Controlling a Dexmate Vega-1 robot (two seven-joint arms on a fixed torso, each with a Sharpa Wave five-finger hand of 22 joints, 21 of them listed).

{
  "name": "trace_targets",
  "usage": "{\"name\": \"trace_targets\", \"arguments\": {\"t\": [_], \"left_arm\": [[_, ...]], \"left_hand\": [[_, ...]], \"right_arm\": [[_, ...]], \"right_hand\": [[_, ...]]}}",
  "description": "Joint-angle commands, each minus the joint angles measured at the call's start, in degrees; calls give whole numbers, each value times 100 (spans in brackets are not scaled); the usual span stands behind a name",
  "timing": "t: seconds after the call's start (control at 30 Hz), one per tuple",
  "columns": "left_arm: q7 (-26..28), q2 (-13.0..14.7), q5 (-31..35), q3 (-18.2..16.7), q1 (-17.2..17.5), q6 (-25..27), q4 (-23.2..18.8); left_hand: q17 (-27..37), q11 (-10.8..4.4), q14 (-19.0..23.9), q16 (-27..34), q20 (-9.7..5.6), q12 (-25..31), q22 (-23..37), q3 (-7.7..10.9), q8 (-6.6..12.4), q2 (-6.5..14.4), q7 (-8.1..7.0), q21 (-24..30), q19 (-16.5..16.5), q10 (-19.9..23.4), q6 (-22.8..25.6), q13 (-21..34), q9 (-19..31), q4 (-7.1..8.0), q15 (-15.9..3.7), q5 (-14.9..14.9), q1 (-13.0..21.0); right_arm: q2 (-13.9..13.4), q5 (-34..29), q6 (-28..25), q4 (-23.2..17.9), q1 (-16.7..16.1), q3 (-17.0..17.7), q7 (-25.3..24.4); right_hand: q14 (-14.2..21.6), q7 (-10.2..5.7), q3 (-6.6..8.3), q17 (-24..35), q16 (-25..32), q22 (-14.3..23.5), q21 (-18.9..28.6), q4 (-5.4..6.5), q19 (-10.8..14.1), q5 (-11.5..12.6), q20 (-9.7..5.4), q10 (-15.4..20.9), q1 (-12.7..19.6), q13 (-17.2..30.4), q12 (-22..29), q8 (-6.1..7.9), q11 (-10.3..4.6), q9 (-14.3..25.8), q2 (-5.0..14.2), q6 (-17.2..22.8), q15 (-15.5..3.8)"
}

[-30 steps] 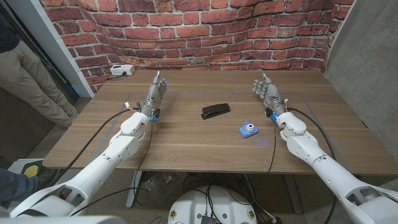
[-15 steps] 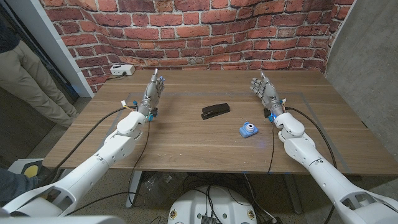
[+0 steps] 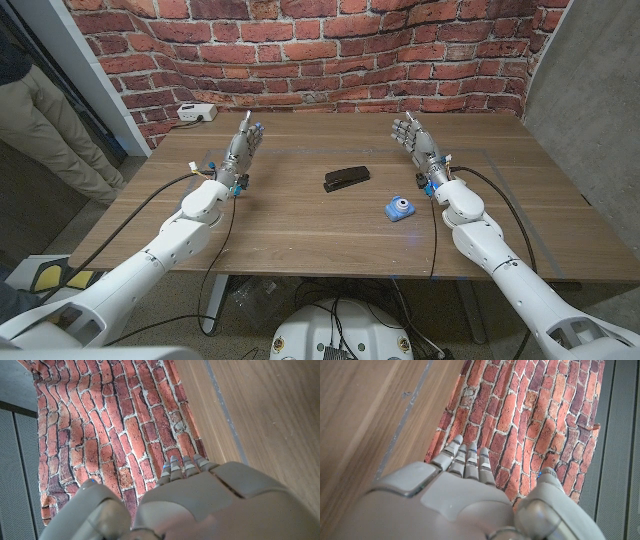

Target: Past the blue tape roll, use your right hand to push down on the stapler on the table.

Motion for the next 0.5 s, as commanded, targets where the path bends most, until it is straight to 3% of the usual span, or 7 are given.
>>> {"name": "trace_targets", "arguments": {"t": [0.03, 0.5], "left_arm": [[-31, 45, -42, 43, 9, -163, 58], [-119, -16, -72, 130, -79, -222, 156]], "left_hand": [[19, -11, 130, 27, 22, 48, 23, -11, 34, 38, 18, 40, 83, 175, 146, 23, 19, -37, 8, 28, 69], [18, 2, 286, 25, 27, 59, 21, -13, 42, 85, 33, 35, 144, 327, 311, 23, 20, -57, 13, 13, 126]], "right_arm": [[-167, -750, -66, -634, -236, -110, -209], [-253, -1186, 142, -899, -301, -208, -244]], "right_hand": [[43, -9, -19, 26, 11, 21, 30, -10, 44, 40, 15, 29, -27, 15, 37, 22, -18, 12, -30, 36, -23], [100, -98, -30, 20, 10, 21, 30, -23, 52, 48, 8, 57, -24, 15, 38, 25, -78, 13, -29, 74, -72]]}}
